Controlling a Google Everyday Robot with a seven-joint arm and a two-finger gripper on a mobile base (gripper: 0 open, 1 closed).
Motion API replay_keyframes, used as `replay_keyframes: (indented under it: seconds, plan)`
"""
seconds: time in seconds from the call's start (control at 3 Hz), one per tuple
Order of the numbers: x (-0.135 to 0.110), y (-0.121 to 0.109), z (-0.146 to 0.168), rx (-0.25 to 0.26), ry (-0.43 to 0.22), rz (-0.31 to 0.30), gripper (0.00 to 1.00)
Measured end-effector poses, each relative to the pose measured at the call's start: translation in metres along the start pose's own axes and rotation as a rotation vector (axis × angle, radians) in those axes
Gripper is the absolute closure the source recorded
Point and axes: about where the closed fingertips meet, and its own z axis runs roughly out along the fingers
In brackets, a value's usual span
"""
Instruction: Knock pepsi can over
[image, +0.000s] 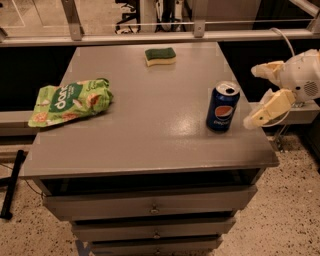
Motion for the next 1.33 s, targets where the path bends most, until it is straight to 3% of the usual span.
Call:
replay_keyframes:
  seconds: [0.33, 0.67, 1.33]
  plan:
    - [-0.007, -0.008, 0.024, -0.035, -0.129, 0.032, 0.0]
    - [-0.008, -0.011, 0.042, -0.055, -0.223, 0.027, 0.0]
    - [-0.015, -0.019, 0.08, -0.085, -0.371, -0.029, 0.0]
